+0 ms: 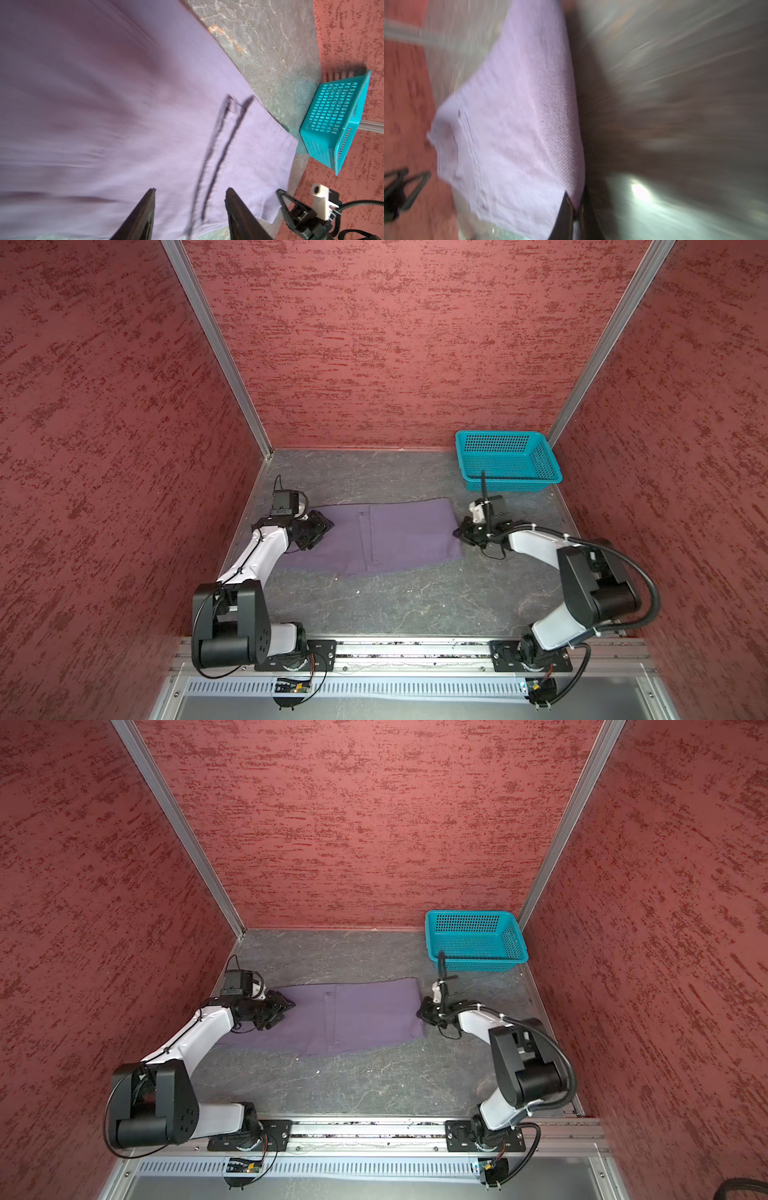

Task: Fold and stack the trousers
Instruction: Fold the trousers at the center of the table.

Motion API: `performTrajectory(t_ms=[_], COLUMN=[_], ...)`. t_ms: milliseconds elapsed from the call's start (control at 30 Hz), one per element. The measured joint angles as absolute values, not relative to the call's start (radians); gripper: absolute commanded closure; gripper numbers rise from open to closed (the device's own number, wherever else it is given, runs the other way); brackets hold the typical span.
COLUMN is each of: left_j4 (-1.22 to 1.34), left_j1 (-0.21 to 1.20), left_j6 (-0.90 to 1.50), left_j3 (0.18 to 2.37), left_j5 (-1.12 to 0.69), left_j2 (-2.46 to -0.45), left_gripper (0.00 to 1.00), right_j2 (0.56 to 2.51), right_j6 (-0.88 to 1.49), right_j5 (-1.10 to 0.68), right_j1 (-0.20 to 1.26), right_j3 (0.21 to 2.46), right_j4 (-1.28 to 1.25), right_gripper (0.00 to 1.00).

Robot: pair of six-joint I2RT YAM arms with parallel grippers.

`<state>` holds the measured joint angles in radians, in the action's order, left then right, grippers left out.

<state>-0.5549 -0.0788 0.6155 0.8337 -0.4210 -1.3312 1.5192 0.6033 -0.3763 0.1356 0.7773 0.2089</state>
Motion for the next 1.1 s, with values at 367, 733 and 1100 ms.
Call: performTrajectory(t_ms=[367,733,1100], left_j4=[-0.543,-0.451,-0.384], left_j1=[-0.080,-0.056,0.012], left_j6=[0.613,0.617,0.616], left_j3=[0.817,0.761,0.761], left_j5=[-0.432,-0.434,-0.388], left_j2=[-1.309,-1.409,-1.511], left_gripper=[0.45,0.46,0.48], right_j2=[1.213,1.267,1.429], right_j6=[0.491,0.525,0.599], right_j5=[-0.163,-0.130,-0.081], right_j1=[-0.136,0.096,0.415], right_j3=[0.914,1.152,1.294], right_j4=[0.562,0.645,0.648], right_gripper=[1.00,1.00,1.00])
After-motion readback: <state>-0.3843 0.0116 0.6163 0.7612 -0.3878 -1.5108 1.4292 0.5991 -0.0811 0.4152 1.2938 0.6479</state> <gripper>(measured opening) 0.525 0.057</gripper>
